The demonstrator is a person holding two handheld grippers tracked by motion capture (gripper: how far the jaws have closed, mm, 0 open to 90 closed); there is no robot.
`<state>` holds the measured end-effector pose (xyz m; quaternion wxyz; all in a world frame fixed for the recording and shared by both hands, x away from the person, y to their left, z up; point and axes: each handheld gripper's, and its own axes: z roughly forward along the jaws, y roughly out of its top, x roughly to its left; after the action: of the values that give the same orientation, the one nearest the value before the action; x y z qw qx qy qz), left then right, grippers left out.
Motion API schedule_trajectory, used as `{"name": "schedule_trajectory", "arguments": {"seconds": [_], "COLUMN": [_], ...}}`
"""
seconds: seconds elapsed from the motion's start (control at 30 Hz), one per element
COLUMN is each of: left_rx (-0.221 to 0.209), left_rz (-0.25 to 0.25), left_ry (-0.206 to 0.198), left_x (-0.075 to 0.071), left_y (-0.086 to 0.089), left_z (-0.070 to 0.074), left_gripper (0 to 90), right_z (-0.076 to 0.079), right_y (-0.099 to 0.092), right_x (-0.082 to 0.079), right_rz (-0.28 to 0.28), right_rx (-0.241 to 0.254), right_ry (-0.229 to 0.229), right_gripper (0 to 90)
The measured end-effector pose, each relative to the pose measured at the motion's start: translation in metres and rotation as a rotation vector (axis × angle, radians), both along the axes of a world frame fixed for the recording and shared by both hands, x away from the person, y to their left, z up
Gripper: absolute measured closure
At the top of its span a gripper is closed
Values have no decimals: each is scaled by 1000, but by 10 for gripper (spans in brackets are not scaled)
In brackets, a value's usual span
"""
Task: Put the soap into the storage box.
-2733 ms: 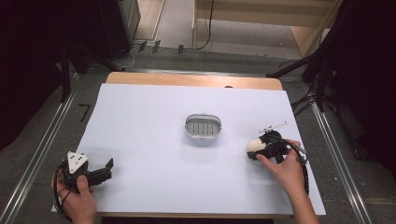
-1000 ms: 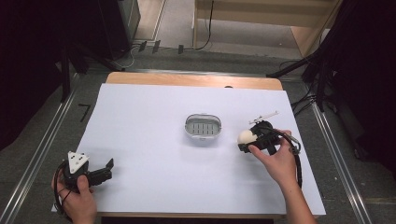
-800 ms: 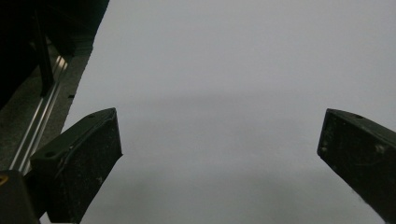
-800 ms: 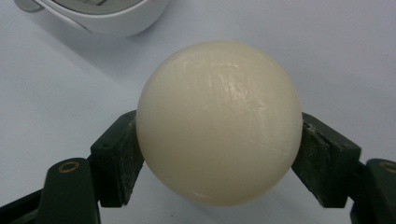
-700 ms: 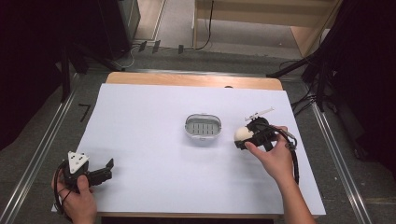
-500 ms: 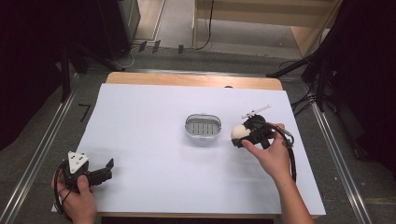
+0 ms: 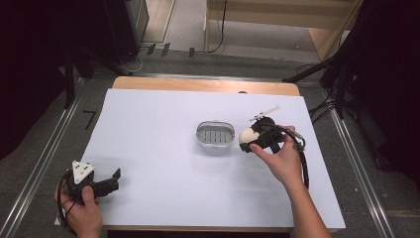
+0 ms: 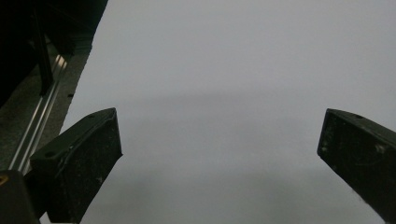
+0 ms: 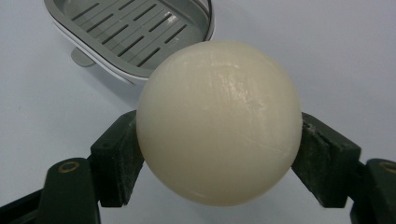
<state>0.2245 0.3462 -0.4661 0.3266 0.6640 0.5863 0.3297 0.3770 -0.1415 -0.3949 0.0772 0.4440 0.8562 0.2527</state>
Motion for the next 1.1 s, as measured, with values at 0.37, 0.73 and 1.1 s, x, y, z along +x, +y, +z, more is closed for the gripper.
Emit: {"name": "schedule_trajectory", "arguments": {"seconds": [0.37, 0.73, 1.1], "left_rx": [3, -1, -1], "left_rz": [1, 0, 1], "left_ry": [5, 4, 4], "left_x": [0, 0, 0], "left_y": [0, 0, 1], "left_z": [0, 0, 0], "left_gripper": [1, 1, 1], "right_z": [3, 7, 11], "right_y": [16, 32, 47], "right_x": [6, 12, 18], "right_rz": [13, 30, 47], "right_rx": [-2, -2, 4], "right_ry": [7, 14, 11], "right_gripper": [249, 249, 249]}}
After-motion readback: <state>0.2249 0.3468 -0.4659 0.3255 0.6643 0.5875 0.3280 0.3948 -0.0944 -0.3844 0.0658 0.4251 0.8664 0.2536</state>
